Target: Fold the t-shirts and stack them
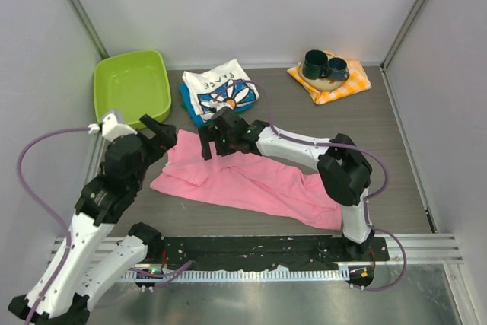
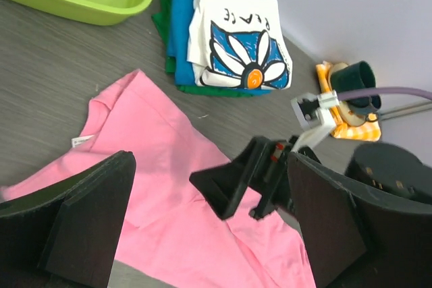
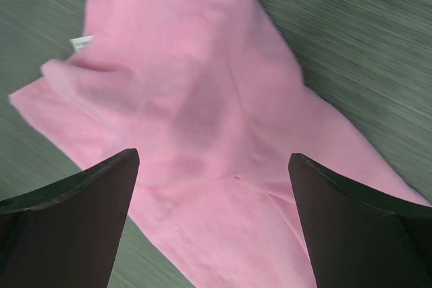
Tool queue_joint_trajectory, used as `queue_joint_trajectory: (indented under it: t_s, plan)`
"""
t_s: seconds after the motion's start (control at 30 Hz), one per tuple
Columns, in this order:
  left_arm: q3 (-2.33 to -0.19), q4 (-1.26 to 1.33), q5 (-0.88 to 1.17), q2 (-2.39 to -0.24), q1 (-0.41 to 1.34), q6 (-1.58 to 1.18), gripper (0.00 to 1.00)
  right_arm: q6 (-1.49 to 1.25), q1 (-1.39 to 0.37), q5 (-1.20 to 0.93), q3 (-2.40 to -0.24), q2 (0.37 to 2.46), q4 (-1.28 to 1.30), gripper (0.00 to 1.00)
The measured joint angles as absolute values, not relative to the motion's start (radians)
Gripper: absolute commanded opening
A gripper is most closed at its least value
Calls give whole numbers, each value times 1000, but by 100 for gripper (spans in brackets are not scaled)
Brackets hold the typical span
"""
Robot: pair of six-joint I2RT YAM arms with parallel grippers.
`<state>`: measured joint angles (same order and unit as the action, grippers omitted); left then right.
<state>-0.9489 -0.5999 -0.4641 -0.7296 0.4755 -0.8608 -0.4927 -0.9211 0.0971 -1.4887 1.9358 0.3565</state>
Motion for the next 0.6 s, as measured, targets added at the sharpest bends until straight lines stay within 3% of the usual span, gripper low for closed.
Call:
queue_joint_trajectory:
  t_s: [0.13, 0.4, 0.6]
  plan:
    - [-925, -679, -500, -598, 476, -878, 100, -473, -921, -23, -1605, 2027, 321, 100]
    - [-839, -763, -517, -564, 476, -883, 100, -499, -921, -250, -1856, 2209, 231, 100]
    - [-839, -784, -541, -543, 476, -880, 100, -558, -921, -344, -1905, 2318, 201, 100]
